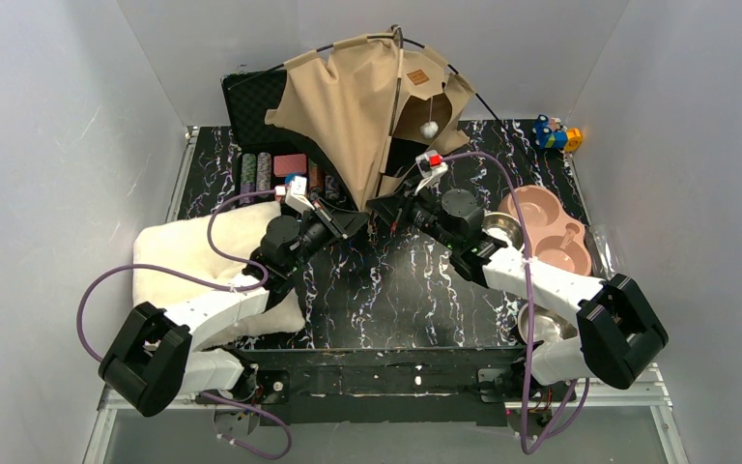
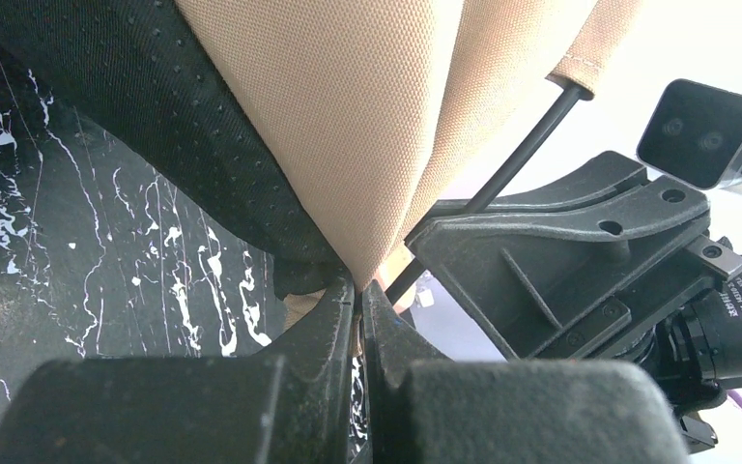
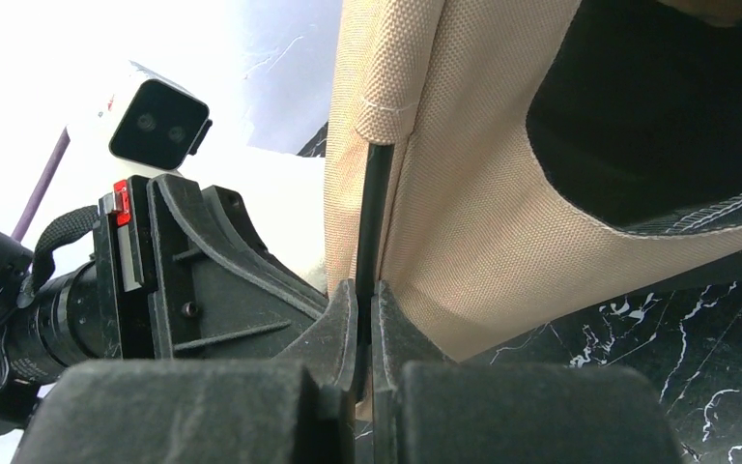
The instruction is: Set up the pet tent
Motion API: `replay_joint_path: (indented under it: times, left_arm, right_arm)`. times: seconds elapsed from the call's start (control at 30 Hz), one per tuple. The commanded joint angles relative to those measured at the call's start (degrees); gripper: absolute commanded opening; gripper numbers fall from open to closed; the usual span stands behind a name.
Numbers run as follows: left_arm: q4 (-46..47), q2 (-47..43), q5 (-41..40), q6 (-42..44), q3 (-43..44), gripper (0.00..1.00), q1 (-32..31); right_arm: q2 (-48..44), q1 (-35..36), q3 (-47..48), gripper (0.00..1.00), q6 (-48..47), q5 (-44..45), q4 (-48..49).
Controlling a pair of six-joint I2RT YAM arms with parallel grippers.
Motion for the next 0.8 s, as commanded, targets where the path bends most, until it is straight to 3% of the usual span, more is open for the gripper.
replay_joint_path:
  times: [0.0, 0.47, 0.77]
  left_arm:
    - [-0.79, 0.67, 4.11, -0.88, 0.8, 0.0, -1.85]
    - [0.33, 1.86, 3.86, -2.06, 0.94, 0.0, -1.8]
    - [0.49, 1.8, 2.74, -2.16, 0.17, 0.0, -1.87]
  right_arm:
    - [-1.5, -0.39, 1.57, 0.01, -2.27, 10.91, 5.69]
    - [-0.44, 2.22, 2.35, 0.01, -4.18, 12.61, 4.82]
    - [0.55, 5.52, 3.62, 0.01, -4.94, 22.22, 2.04]
